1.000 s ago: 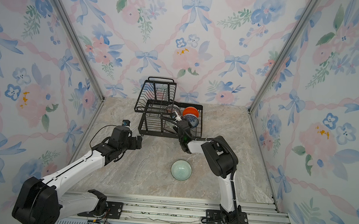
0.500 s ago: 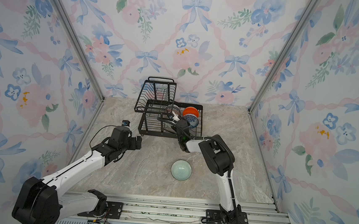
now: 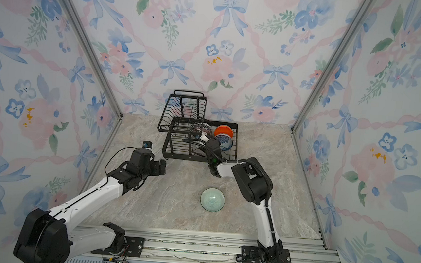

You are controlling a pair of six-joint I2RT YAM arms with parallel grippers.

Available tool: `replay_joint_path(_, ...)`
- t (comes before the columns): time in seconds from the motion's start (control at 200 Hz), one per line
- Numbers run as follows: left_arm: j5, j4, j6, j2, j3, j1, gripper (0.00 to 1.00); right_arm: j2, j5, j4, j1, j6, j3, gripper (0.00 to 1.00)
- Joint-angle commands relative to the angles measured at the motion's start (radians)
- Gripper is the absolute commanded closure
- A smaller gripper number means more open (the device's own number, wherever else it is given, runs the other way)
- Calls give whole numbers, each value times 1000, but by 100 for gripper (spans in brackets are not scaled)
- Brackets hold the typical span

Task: Load bowls into a dish rack
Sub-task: Place the bowl in the dish rack.

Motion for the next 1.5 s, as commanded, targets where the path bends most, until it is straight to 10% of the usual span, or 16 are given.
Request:
replay_joint_path(0.0,12,4,-12,-22,-17,8,2,19,-1,84,-1,-27,43,100)
replay_joint_path(1.495,15,4,-12,-34,-26,16,2,-94,-118,-161,6,-43,-38,100)
